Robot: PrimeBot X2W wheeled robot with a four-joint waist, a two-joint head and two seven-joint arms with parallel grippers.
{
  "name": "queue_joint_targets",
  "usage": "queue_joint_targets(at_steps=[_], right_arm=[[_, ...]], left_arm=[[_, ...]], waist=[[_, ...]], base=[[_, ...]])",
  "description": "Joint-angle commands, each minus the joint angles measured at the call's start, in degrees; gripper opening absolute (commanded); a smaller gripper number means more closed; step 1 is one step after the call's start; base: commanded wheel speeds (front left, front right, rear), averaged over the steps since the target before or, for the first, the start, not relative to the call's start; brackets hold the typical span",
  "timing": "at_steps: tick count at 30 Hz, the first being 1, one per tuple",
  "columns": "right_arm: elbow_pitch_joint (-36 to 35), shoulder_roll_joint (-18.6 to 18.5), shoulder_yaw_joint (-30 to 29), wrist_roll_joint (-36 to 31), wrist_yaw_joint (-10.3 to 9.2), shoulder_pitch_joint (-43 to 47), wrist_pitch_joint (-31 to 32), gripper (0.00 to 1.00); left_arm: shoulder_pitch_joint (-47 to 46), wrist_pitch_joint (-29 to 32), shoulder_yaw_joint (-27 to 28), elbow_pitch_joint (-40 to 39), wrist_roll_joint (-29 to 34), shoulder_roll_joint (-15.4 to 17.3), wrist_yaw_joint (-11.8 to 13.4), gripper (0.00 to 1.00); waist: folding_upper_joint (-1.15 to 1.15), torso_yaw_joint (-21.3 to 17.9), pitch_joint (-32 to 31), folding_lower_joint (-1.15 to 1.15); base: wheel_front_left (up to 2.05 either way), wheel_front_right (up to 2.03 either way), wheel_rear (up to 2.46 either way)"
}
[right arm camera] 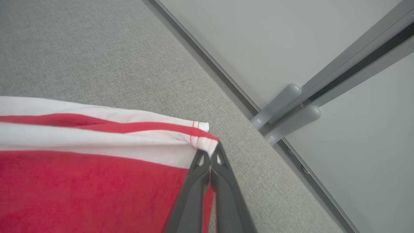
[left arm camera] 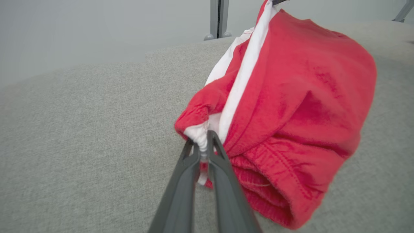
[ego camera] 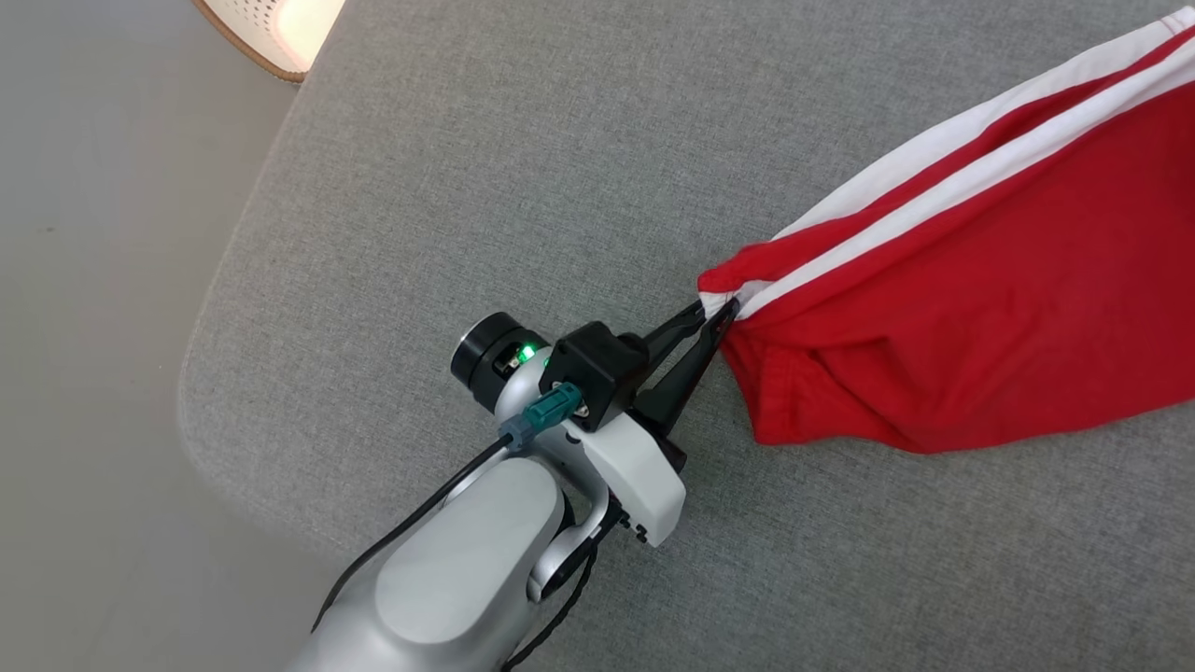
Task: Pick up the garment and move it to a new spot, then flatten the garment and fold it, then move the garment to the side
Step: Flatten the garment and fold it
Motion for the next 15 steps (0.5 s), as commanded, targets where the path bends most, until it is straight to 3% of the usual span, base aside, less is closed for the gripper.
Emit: queue_joint_targets(at_steps=[1, 5, 8, 9, 10, 11, 12, 13, 15], right_arm=[[0.6, 0.2, 0.5, 0.6, -0.13, -1.1, -0.6, 0.00], [3.2, 1.3, 3.2, 1.8, -0.13, -3.6, -1.6, 0.00], [4.6, 1.7, 5.4, 2.4, -0.13, -5.2, -2.3, 0.00], [5.1, 1.9, 6.1, 2.7, -0.13, -5.6, -2.6, 0.00], [5.6, 2.1, 6.6, 2.9, -0.13, -6.0, -3.0, 0.21], [6.2, 2.3, 7.0, 3.0, -0.13, -6.5, -3.7, 0.90], [6.8, 2.5, 7.4, 3.2, -0.13, -6.9, -4.4, 1.00], [7.4, 2.7, 7.8, 3.3, -0.13, -7.2, -5.0, 1.00], [8.7, 3.1, 8.4, 3.4, -0.13, -7.7, -6.5, 1.00]], left_arm=[[-1.2, -0.5, -0.2, 0.0, -0.5, 0.2, 0.6, 0.00], [-2.9, -1.5, -1.7, 0.4, -2.4, 0.2, 2.1, 0.13], [-4.3, -1.9, -3.1, 1.1, -3.5, 0.1, 3.0, 0.13], [-4.7, -2.1, -3.5, 1.4, -3.9, 0.2, 3.3, 0.17], [-5.1, -2.1, -4.0, 1.7, -4.0, 0.1, 3.6, 0.26], [-5.3, -2.1, -4.4, 2.0, -4.4, 0.1, 3.9, 0.33], [-5.6, -2.2, -4.8, 2.4, -4.7, 0.2, 4.2, 0.41], [-5.9, -2.3, -5.1, 2.7, -5.1, 0.2, 4.3, 0.47], [-6.4, -2.8, -5.5, 3.3, -5.6, 0.2, 4.9, 0.83]], waist=[[0.00, 0.2, 0.4, 0.00], [0.00, 0.3, 1.3, 0.00], [0.00, 0.4, 1.7, 0.00], [0.00, 0.4, 1.8, 0.00], [0.00, 0.5, 1.9, 0.00], [0.00, 0.5, 1.9, 0.00], [0.00, 0.5, 2.0, 0.00], [0.00, 0.5, 2.0, 0.00], [0.00, 0.5, 2.0, 0.00]], base=[[0.00, 0.00, 0.00], [0.00, 0.00, 0.00], [0.00, 0.00, 0.00], [0.00, 0.00, 0.00], [0.00, 0.00, 0.00], [0.00, 0.00, 0.00], [0.00, 0.00, 0.00], [0.00, 0.00, 0.00], [0.00, 0.00, 0.00]])
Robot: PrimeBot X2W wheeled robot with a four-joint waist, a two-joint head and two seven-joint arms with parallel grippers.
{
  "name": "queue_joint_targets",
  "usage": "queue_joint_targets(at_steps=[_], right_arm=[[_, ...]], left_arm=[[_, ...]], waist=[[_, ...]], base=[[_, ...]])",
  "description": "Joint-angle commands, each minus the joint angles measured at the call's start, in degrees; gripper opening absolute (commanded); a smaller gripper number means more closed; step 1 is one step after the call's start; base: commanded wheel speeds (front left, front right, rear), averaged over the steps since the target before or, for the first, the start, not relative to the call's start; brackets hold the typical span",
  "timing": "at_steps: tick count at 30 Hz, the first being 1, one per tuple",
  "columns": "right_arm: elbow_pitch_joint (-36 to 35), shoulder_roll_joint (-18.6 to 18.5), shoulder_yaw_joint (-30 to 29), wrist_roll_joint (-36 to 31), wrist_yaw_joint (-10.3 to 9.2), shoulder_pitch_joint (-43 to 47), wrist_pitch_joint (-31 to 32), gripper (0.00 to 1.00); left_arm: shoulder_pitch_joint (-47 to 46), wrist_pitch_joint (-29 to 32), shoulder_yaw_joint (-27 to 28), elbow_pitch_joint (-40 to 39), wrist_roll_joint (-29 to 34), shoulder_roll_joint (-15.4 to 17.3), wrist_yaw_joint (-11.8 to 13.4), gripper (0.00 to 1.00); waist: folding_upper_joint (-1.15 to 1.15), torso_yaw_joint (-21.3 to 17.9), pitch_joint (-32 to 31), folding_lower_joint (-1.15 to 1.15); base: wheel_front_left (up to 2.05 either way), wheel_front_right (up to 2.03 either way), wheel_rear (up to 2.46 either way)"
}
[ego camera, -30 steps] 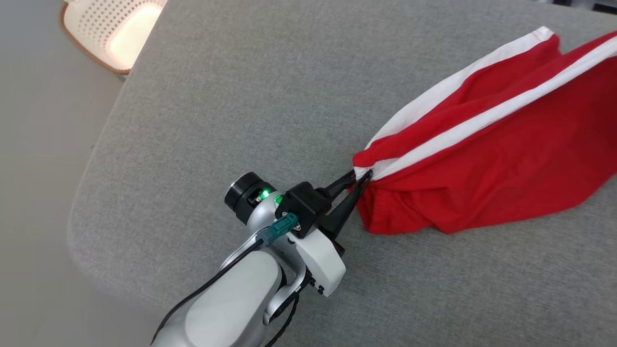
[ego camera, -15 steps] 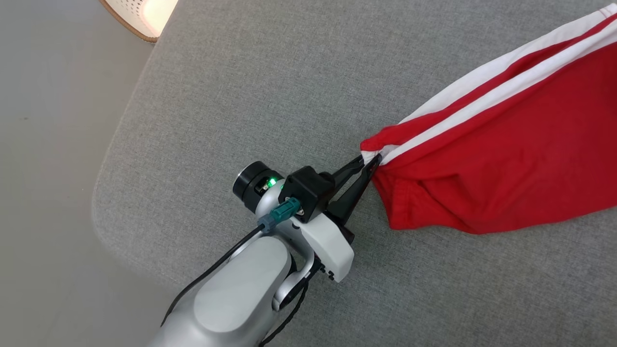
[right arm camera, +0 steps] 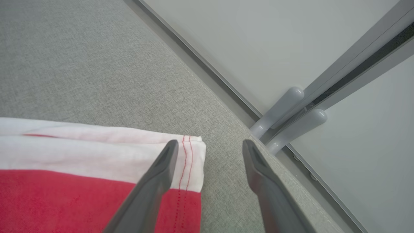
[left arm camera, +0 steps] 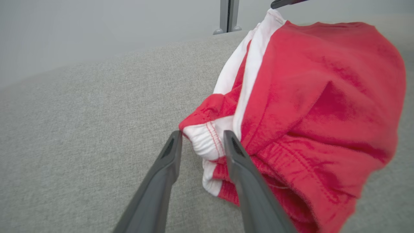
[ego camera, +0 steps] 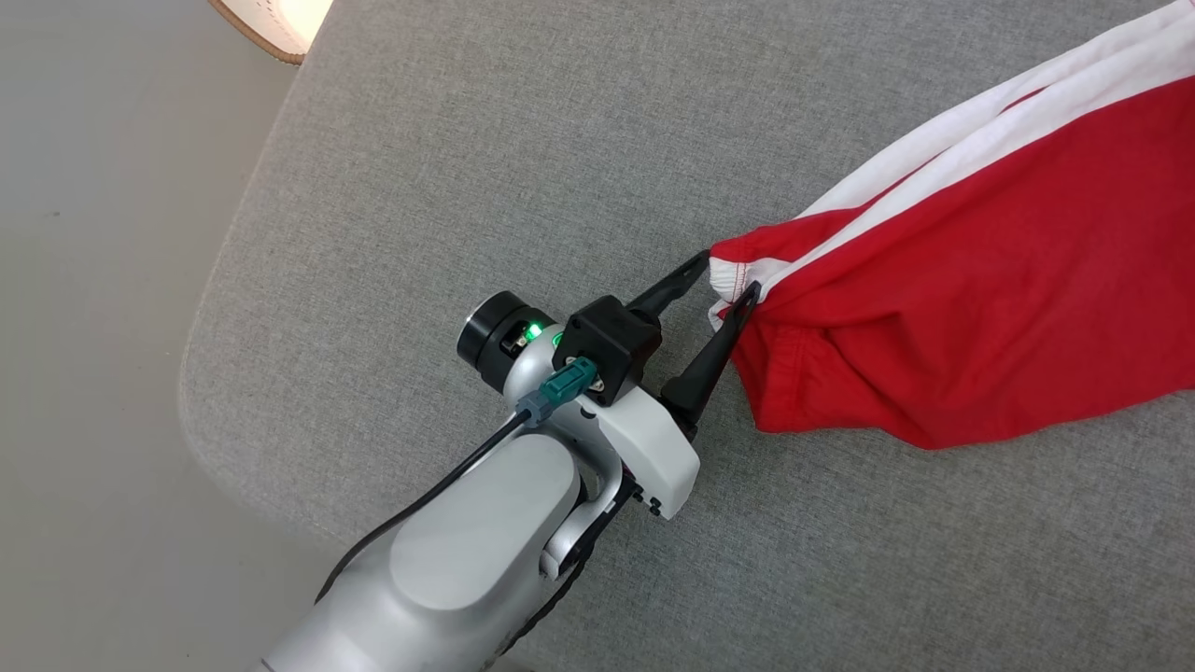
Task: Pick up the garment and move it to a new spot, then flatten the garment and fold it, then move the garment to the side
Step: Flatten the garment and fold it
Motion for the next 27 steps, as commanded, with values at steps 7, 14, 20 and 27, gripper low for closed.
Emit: queue_joint_targets(at_steps=[7, 14, 20, 27], right_arm=[[5.3, 0.7, -1.0, 2.3, -0.13, 2.2, -10.6, 1.00], [10.2, 3.8, -6.5, 6.2, -0.13, 10.0, -26.6, 1.00], [11.7, 8.3, -10.3, 5.3, -0.10, 15.8, -35.7, 1.00], [5.6, 13.9, -23.0, -0.8, -0.09, 25.5, -37.7, 1.00]], left_arm=[[-0.8, -1.6, -0.5, 3.0, -2.4, 0.3, 1.9, 1.00], [1.9, -3.5, 4.2, 4.7, -4.3, 2.0, 4.5, 1.00], [5.3, -4.1, 9.8, 1.7, -5.3, 3.8, 5.6, 1.00], [12.9, -4.1, 20.5, -8.1, 0.8, 4.2, 6.0, 1.00]], waist=[[0.00, 0.1, -2.3, 0.00], [0.00, -3.0, -8.1, 0.00], [0.00, -7.0, -12.0, 0.00], [0.00, -12.6, -15.8, 0.00]], base=[[0.00, 0.00, 0.00], [0.00, 0.00, 0.00], [0.00, 0.00, 0.00], [0.00, 0.00, 0.00]])
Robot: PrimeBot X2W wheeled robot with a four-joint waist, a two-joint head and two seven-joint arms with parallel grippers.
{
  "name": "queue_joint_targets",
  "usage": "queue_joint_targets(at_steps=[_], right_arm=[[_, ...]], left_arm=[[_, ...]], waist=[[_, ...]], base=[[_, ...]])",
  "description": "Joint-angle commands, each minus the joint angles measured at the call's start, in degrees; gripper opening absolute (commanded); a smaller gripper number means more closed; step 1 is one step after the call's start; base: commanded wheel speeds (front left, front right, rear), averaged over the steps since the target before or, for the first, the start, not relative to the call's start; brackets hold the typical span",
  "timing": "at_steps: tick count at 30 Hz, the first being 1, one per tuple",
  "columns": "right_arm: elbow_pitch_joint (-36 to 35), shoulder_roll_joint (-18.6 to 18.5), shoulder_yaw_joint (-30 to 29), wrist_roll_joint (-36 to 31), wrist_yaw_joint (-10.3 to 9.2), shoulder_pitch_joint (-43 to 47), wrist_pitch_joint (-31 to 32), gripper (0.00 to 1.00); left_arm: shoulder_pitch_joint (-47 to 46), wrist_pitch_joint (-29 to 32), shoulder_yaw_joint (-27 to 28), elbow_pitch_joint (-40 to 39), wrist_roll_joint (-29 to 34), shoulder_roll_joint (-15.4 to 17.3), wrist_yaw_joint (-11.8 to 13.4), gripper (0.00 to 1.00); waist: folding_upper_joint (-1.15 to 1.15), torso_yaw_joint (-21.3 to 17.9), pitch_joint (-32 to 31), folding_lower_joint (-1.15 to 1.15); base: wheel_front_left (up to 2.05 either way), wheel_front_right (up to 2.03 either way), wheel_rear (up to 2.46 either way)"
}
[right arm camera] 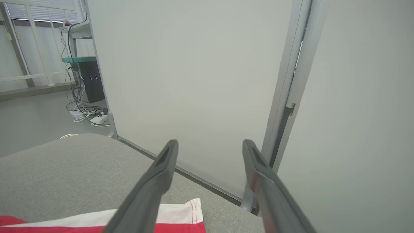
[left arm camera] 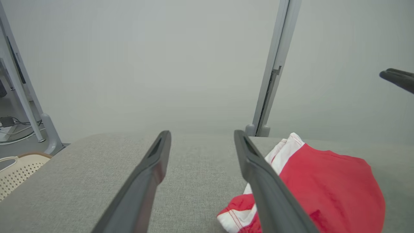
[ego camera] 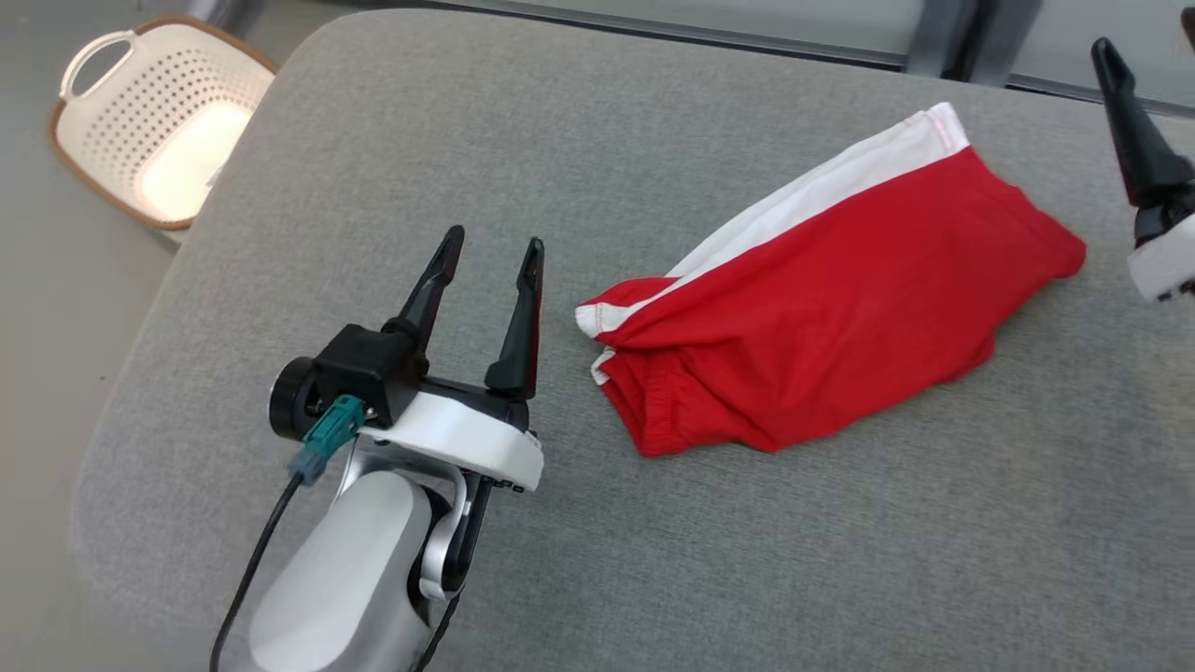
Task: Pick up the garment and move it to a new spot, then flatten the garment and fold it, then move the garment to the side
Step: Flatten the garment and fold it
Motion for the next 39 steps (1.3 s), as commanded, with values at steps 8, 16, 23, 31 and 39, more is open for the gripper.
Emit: queue_joint_targets(at_steps=[8, 16, 23, 31, 39], right_arm=[[-10.5, 10.8, -21.9, -19.6, -0.04, 22.1, -0.3, 1.00], [-16.7, 22.2, -34.2, -30.1, -0.03, 36.3, -0.3, 1.00], [-17.7, 27.3, -37.6, -33.9, -0.04, 42.8, -0.3, 1.00], [-16.7, 28.6, -38.2, -33.1, -0.03, 44.6, -0.3, 1.00], [-13.2, 29.6, -35.8, -22.6, -0.03, 41.3, 4.9, 1.00]], left_arm=[[8.9, -0.2, 7.2, -4.5, 11.5, -1.7, -1.4, 1.00], [15.4, -0.2, 12.6, -4.4, 16.1, -3.1, -2.4, 1.00], [19.8, -0.2, 15.0, -4.2, 18.0, -3.4, -3.3, 1.00], [20.5, -0.2, 13.4, -4.0, 17.2, -3.5, -3.5, 1.00], [18.9, -0.2, 11.3, -4.6, 14.2, -3.5, -3.0, 1.00]], waist=[[0.00, -7.4, -5.5, 0.00], [0.00, -11.2, -8.0, 0.00], [0.00, -12.9, -9.2, 0.00], [0.00, -12.5, -9.4, 0.00], [0.00, -9.4, -7.5, 0.00]], base=[[0.00, 0.00, 0.00], [0.00, 0.00, 0.00], [0.00, 0.00, 0.00], [0.00, 0.00, 0.00], [0.00, 0.00, 0.00]])
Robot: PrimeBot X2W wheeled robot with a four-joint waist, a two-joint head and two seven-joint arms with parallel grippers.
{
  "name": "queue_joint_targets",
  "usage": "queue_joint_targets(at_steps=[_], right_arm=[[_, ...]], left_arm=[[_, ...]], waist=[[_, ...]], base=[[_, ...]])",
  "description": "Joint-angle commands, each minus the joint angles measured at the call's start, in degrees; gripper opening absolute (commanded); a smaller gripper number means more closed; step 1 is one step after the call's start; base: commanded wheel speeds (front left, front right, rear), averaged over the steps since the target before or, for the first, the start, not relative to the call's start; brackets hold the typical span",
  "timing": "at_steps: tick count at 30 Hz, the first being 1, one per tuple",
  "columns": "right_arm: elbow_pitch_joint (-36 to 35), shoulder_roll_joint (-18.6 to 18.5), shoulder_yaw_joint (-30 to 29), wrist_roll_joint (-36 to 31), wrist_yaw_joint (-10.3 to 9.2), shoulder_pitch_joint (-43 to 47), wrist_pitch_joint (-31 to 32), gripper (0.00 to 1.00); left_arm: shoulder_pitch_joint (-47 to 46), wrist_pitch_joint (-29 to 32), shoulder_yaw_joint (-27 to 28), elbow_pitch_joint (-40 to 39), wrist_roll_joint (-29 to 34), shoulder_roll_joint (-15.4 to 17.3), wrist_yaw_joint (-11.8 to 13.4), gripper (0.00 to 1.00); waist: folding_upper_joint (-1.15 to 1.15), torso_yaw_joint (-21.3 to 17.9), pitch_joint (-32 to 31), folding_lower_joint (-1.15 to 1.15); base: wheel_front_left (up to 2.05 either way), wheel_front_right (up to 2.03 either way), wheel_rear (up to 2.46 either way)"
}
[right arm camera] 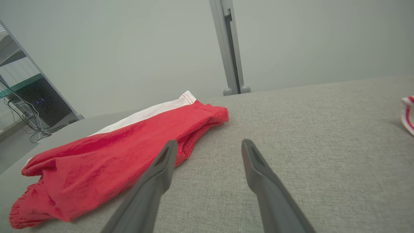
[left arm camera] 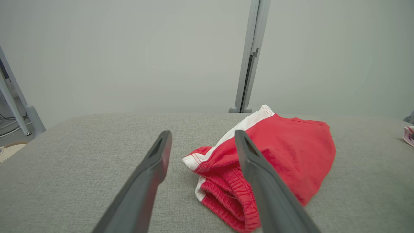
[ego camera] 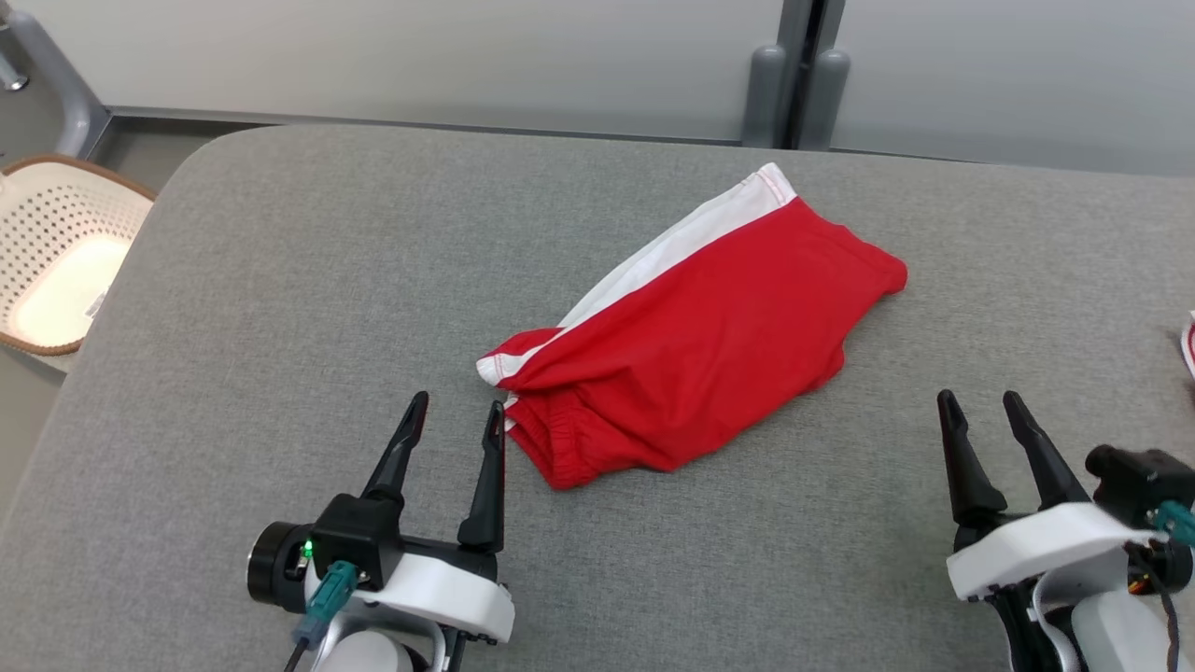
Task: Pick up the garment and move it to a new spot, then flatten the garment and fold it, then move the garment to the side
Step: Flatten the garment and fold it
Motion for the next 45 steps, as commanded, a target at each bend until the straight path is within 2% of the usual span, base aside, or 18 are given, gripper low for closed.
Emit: queue_joint_targets(at_steps=[1, 5, 9, 16, 22, 29, 34, 35, 36, 45], right_arm=[[0.3, -0.6, 0.2, 1.9, -0.03, -1.4, 1.5, 1.00], [0.5, -1.4, 1.2, 10.4, -0.02, -4.4, 8.7, 1.00], [0.9, -1.9, -0.5, 17.3, -0.02, -7.5, 15.5, 1.00], [5.4, -1.3, -7.8, 22.0, -0.02, -12.6, 22.9, 1.00], [11.4, -0.2, -13.6, 20.6, -0.01, -16.6, 28.7, 1.00], [19.4, 1.7, -19.6, 14.9, -0.01, -21.5, 35.5, 1.00], [22.2, 2.9, -22.2, 11.3, -0.01, -24.7, 38.2, 1.00], [22.5, 2.8, -22.8, 10.4, -0.01, -25.2, 38.1, 0.58], [22.3, 2.6, -23.1, 9.7, -0.02, -25.7, 37.4, 0.00], [19.5, 2.6, -23.6, 9.1, -0.09, -26.5, 32.2, 0.00]], left_arm=[[-1.3, -0.1, -0.4, -0.4, -0.2, 0.1, 0.2, 1.00], [-2.1, -0.1, -2.2, -0.9, -1.4, 0.2, 1.1, 1.00], [-3.5, -0.1, -4.2, -1.8, -3.4, 0.2, 1.7, 1.00], [-5.0, -0.1, -8.1, -2.3, -3.2, 0.2, 3.6, 1.00], [-5.4, -0.1, -10.3, -3.0, -4.7, 0.2, 4.5, 1.00], [-6.2, -0.1, -12.1, -3.3, -5.9, 0.1, 5.1, 1.00], [-6.6, -0.1, -13.2, -3.5, -6.8, 0.2, 5.6, 1.00], [-6.6, -0.1, -13.3, -3.6, -6.9, 0.2, 5.7, 1.00], [-6.5, -0.1, -13.3, -3.6, -6.9, 0.2, 5.7, 1.00], [-6.0, -0.1, -12.8, -2.5, -6.8, 0.2, 5.3, 1.00]], waist=[[0.00, 1.3, 1.1, 0.00], [0.00, 4.0, 3.1, 0.00], [0.00, 7.0, 5.4, 0.00], [0.00, 12.1, 8.2, 0.00], [0.00, 15.1, 10.0, 0.00], [0.00, 17.7, 10.8, 0.00], [0.00, 19.1, 10.9, 0.00], [0.00, 19.2, 10.9, 0.00], [0.00, 19.4, 10.9, 0.00], [0.00, 18.2, 10.1, 0.00]], base=[[0.00, 0.00, 0.00], [0.00, 0.00, 0.00], [0.00, 0.00, 0.00], [0.00, 0.00, 0.00], [0.00, 0.00, 0.00], [0.00, 0.00, 0.00], [0.00, 0.00, 0.00], [0.00, 0.00, 0.00], [0.00, 0.00, 0.00], [0.00, 0.00, 0.00]])
